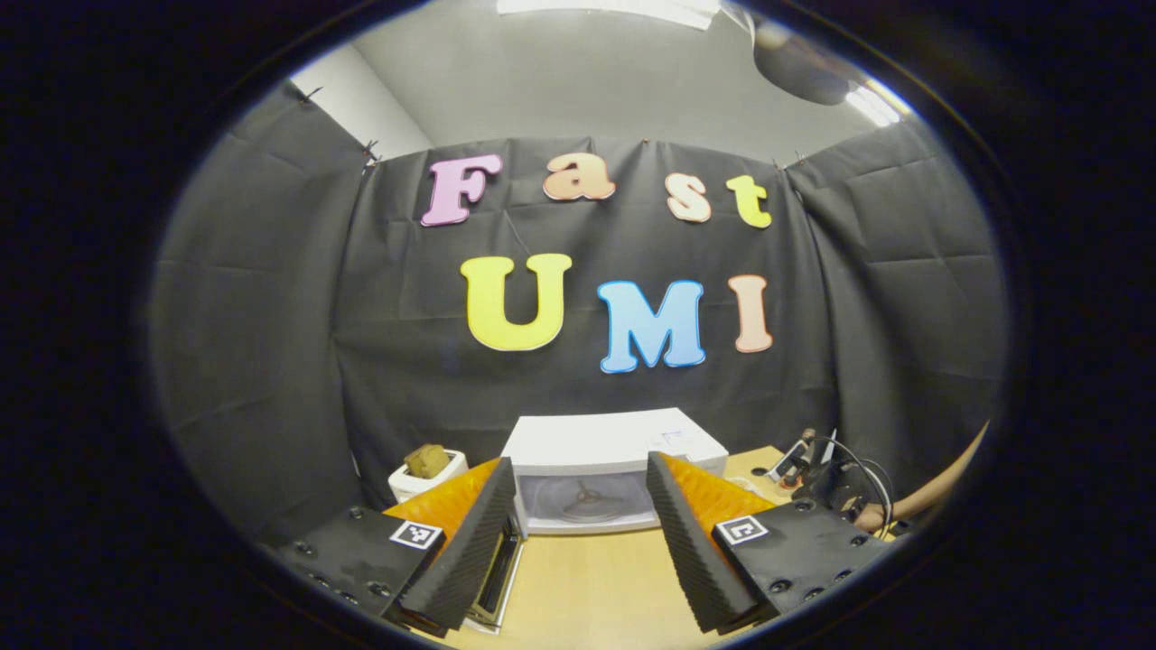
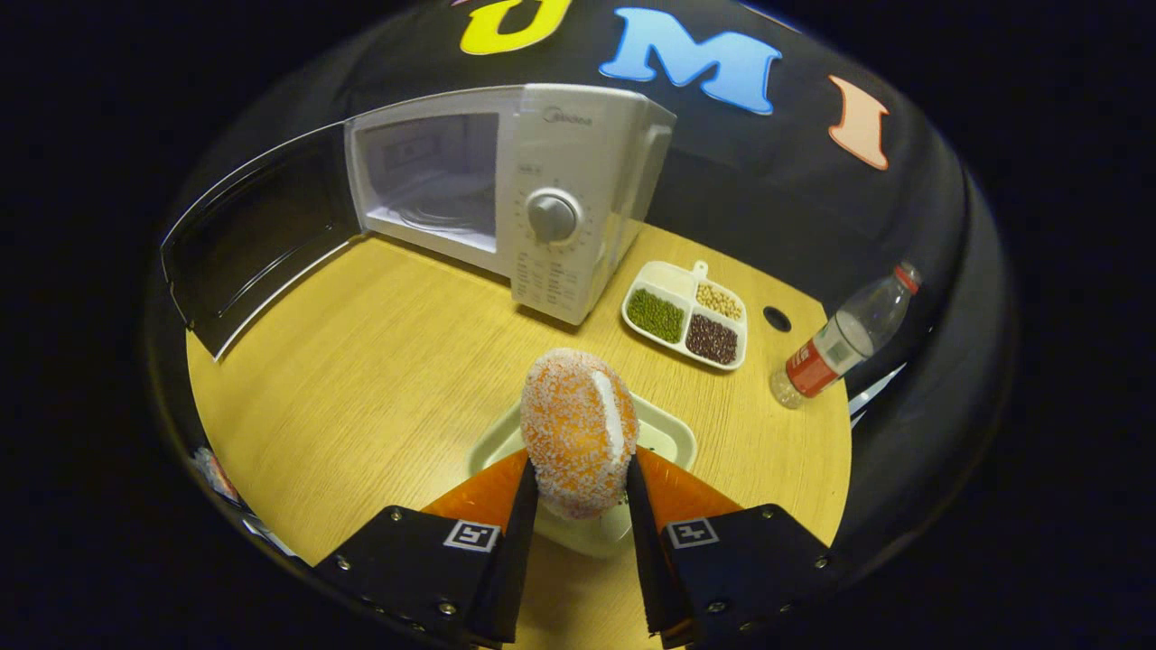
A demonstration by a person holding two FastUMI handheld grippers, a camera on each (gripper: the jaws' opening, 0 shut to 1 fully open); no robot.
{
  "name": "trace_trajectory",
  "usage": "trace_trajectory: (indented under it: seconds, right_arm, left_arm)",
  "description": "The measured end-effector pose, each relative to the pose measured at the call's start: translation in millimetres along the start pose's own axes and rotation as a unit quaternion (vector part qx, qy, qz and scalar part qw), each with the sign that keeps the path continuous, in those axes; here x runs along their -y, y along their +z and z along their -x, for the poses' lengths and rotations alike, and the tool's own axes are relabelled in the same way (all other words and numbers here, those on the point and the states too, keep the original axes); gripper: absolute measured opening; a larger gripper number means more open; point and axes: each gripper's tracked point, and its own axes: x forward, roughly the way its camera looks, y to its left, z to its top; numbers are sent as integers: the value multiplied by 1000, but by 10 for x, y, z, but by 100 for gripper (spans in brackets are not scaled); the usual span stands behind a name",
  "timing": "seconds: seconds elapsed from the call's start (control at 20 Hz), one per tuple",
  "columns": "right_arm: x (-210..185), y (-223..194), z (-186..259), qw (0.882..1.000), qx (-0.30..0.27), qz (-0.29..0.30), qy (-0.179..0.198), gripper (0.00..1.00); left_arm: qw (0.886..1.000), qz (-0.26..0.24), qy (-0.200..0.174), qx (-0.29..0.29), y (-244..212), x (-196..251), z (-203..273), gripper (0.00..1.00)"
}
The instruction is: Open the microwave oven with the left hand, put the food in, and close the microwave oven.
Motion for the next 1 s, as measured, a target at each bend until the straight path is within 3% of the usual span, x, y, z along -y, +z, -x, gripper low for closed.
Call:
trace_trajectory:
  seconds: [0.2, 0.35, 0.6, 1.0]
  right_arm:
    - [-239, 381, 247, 996, 52, 63, -27, 52]
    - [-407, 732, 402, 986, 101, 118, -53, 52]
    - [-681, 1311, 528, 951, 184, 227, -102, 52]
    - [-1194, 1852, 329, 908, 232, 328, -118, 53]
  left_arm:
    - [1000, 4, -7, 12, 47, -187, 18, 95]
    - [1000, 9, -1, 16, 22, -377, 81, 95]
    - [999, 9, 23, 23, 51, -712, 268, 95]
    - [997, 6, 79, 18, -47, -1168, 680, 95]
